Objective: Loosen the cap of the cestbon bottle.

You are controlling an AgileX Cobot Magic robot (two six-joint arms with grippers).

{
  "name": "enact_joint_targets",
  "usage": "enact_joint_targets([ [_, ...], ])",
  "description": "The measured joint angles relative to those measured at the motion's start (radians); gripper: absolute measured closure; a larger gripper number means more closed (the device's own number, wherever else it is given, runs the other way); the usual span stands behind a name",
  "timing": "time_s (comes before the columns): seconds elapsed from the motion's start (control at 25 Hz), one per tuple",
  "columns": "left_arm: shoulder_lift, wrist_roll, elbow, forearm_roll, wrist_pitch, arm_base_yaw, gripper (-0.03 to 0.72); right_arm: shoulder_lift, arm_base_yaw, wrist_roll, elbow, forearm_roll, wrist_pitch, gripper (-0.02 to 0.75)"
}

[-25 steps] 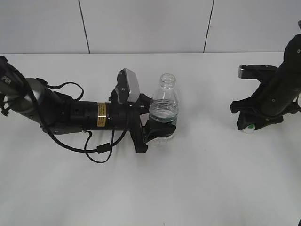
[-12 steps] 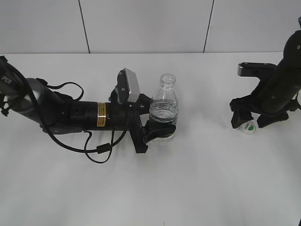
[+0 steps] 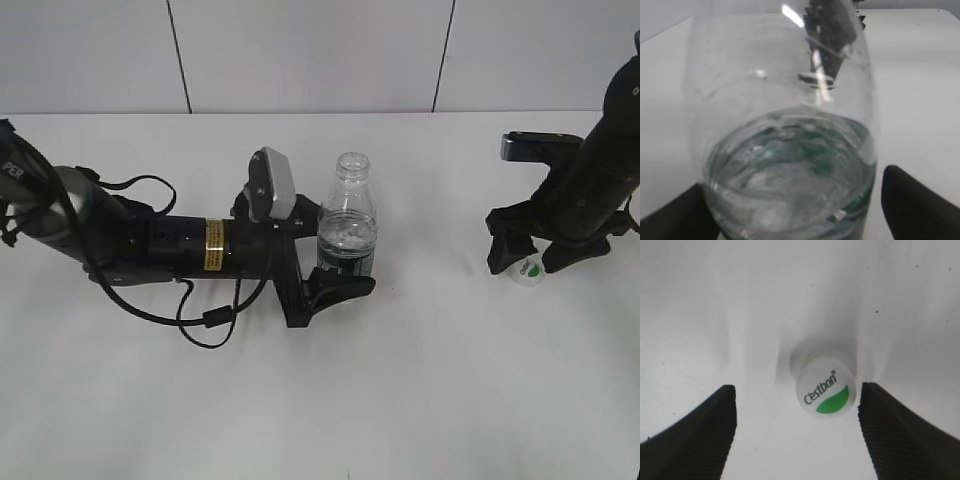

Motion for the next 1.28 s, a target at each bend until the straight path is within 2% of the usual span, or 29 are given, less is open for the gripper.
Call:
enact_joint_targets([
  [0.4, 0.0, -0.045, 0.0, 0.094, 0.01, 0.059, 0.122, -0.133, 0.0, -0.007, 0.0, 0.0, 0.04, 0.158],
  [0.72, -0.064, -0.17, 0.0, 0.357, 0.073, 0.104, 0.119, -0.23, 0.0, -0.007, 0.0, 0.001, 0.046, 0.158],
  [1.0, -0.188, -0.34, 0.0, 0.512, 0.245, 0.116, 0.119, -0.283, 0.0, -0.033, 0.0, 0.002, 0.078, 0.158],
  [1.28, -0.357, -0.522, 0.0, 0.571, 0.535, 0.116, 0.127, -0.329, 0.0, -0.041, 0.0, 0.002, 0.106, 0.158],
])
